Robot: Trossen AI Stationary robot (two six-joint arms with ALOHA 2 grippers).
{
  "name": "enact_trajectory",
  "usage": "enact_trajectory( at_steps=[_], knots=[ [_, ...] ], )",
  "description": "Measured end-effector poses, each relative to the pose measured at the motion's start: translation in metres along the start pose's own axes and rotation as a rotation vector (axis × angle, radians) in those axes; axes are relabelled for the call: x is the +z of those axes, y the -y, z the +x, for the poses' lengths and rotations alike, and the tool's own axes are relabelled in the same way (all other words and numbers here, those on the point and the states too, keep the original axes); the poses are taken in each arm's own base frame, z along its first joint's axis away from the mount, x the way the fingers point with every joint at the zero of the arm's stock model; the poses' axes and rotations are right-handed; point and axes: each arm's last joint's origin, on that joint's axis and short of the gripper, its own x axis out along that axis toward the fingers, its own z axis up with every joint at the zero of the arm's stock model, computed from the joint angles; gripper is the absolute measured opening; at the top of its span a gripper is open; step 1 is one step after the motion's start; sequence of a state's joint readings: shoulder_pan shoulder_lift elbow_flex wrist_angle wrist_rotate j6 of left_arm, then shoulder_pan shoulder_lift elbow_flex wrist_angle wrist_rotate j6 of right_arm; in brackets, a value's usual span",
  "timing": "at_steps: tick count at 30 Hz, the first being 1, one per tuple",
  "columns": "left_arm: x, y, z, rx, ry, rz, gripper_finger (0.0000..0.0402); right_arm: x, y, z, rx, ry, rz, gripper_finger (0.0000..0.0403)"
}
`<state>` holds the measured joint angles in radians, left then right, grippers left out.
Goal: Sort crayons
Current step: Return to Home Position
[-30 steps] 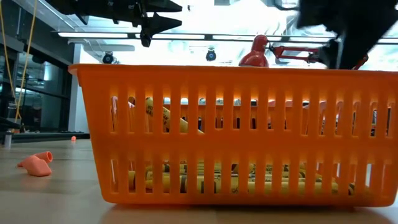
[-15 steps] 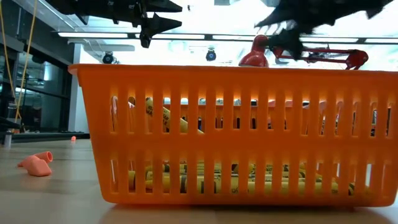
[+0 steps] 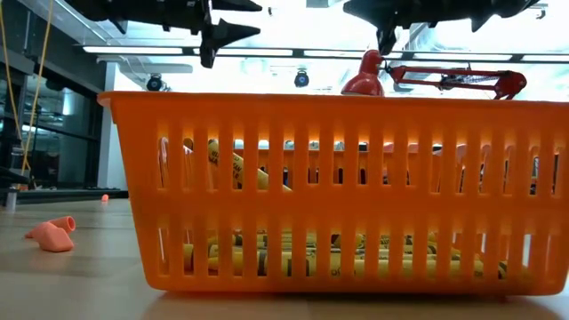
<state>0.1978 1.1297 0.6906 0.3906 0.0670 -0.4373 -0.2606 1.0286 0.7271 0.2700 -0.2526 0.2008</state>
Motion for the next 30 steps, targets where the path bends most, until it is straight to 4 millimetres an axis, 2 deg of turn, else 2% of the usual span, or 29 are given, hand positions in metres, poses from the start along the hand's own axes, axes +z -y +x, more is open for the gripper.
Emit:
enact_trajectory(
  at_steps=[8, 13, 20, 24, 27, 30],
  knots=[
    [0.015, 0.007, -0.001, -0.070, 0.159, 0.057, 0.0153, 0.000, -0.002, 0.000, 0.050, -0.010, 0.000, 0.0002],
    [0.017, 0.010, -0.004, -0.123, 0.157, 0.112, 0.0121, -0.001, -0.005, 0.001, 0.059, -0.015, 0.006, 0.0002],
    [0.034, 0.008, -0.039, -0.108, 0.128, 0.287, 0.0012, -0.004, -0.007, 0.001, 0.065, -0.043, 0.014, 0.0001],
    [0.045, 0.001, -0.059, -0.045, 0.156, 0.353, 0.0012, -0.006, -0.007, 0.001, 0.058, -0.065, 0.046, 0.0000],
    [0.050, -0.003, -0.065, -0.029, 0.171, 0.390, 0.0003, -0.009, -0.006, 0.001, 0.051, -0.083, 0.075, 0.0000],
    [0.047, -0.007, -0.065, -0.061, 0.155, 0.351, 0.0002, -0.013, -0.006, 0.001, 0.048, -0.121, 0.091, 0.0000]
  ],
)
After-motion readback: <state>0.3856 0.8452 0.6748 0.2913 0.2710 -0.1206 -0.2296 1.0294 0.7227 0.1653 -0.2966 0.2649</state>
